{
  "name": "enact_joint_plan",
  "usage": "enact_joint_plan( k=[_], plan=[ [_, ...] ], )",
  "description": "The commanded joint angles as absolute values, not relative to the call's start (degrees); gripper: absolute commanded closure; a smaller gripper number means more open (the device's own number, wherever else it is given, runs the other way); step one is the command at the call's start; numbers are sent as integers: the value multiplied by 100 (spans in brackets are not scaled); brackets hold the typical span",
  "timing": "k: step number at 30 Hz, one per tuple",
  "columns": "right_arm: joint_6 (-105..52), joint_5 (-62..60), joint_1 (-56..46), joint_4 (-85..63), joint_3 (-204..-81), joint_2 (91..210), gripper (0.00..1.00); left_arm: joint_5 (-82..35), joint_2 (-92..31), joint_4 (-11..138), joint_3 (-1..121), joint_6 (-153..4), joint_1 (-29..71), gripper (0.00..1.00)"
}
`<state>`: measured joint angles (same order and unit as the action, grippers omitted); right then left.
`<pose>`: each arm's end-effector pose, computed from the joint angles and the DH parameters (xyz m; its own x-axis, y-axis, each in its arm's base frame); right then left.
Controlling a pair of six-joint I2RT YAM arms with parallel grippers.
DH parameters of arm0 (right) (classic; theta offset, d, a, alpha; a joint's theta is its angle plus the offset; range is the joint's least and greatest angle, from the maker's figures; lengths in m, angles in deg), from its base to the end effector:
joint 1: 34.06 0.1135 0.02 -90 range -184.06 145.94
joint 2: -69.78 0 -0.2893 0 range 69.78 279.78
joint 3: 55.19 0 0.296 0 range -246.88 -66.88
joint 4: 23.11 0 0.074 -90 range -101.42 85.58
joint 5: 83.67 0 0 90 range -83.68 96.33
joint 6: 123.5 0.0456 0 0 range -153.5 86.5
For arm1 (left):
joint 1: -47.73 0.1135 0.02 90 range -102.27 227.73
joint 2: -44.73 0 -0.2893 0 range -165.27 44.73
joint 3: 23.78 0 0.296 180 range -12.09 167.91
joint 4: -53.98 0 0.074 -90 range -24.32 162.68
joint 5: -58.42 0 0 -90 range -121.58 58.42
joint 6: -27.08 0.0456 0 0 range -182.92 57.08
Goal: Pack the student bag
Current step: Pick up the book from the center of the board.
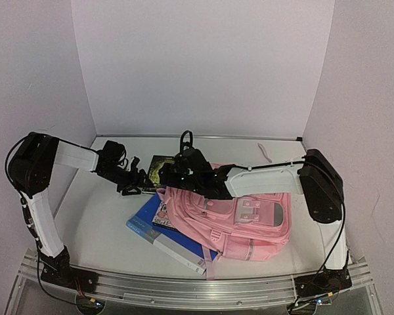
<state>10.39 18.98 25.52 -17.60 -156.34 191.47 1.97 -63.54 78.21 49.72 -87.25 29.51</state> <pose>0.2899 0.4741 0.2038 -0.6745 0.1872 -0.7141 -0.3804 0.7409 0.5535 0.3830 -0.1526 0.1234 -0.9606 -0.0453 -0.2741 0.1484 0.7506 -0.6438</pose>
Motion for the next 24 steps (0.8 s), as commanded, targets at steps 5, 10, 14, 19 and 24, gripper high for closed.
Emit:
enact_joint_plan(
  k=[5,10,14,19,24],
  plan=[
    [877,1611,2453,-1759,-16552,19770,29,-275,-5851,7217,4782,-9322,2985,28],
    [916,1824,2409,-1731,-16581,19841,32,-272,-6370,7056,5080,-9489,2987,32],
    [892,1892,2388,-1713,-16558,19818,35,-227,-6710,7005,5324,-9566,2986,36],
    [888,2028,2390,-1709,-16414,19742,37,-75,-6850,6760,5313,-9850,2988,50],
    [932,2027,2388,-1715,-16377,19842,39,27,-6765,6358,5149,-10168,2987,55]
  ],
)
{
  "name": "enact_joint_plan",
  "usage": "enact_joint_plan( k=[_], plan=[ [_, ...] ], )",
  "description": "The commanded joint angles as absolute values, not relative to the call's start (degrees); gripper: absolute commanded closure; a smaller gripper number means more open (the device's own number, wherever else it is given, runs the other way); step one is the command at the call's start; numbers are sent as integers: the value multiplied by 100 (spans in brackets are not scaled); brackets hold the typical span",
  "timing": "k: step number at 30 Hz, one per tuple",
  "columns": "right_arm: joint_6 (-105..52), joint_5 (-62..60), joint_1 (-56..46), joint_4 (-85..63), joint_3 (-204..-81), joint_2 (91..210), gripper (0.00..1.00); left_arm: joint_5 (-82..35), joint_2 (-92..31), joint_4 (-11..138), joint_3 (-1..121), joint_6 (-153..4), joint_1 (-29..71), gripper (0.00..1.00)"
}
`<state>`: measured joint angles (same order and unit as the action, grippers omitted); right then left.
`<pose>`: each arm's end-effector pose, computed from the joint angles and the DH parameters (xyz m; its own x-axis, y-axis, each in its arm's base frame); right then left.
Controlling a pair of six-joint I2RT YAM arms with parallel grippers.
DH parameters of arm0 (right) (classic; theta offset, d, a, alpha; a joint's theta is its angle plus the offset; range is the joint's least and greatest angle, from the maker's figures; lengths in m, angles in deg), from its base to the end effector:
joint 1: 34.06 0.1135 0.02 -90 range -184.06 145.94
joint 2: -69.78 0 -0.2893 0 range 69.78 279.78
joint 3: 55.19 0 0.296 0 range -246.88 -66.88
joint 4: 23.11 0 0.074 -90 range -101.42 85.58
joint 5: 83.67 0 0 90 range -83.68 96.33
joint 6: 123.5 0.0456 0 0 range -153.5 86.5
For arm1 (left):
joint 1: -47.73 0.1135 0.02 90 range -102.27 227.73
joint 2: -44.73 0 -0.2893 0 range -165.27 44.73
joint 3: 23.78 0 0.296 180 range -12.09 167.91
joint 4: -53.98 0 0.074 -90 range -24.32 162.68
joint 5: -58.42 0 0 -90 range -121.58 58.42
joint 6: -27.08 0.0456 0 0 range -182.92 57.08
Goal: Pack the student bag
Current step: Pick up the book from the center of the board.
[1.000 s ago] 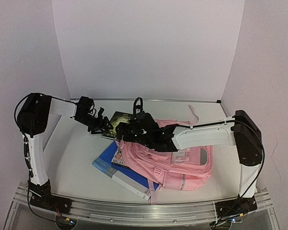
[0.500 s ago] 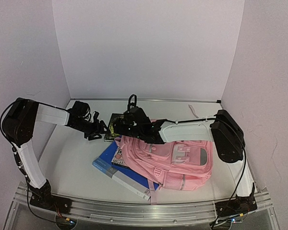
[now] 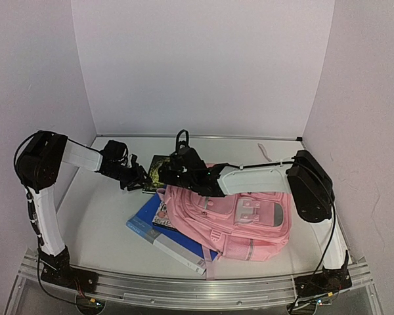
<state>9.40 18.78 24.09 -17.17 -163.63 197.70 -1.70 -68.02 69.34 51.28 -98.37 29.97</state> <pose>0.3165 0.4908 0.1921 -0.6606 0.1963 -0.7246 -0.3782 0.7468 0.5470 0.4067 -0.1541 0.1086 -0.9388 -0.2274 -0.2588 0.0064 0.7396 -0.6730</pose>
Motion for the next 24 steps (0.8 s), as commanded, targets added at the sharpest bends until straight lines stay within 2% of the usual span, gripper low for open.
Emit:
enact_joint_plan(
  k=[1,10,18,24],
  plan=[
    [948,1999,2389,-1717,-16380,19869,40,57,-6754,6265,5113,-10252,2988,55],
    [998,1961,2387,-1714,-16390,20005,41,379,-6692,5826,5056,-10586,2988,56],
    [986,1962,2392,-1713,-16391,19992,42,841,-7013,5129,4886,-11075,2985,64],
    [988,1995,2389,-1715,-16356,19925,42,975,-7281,5115,4992,-11121,2986,66]
  ],
)
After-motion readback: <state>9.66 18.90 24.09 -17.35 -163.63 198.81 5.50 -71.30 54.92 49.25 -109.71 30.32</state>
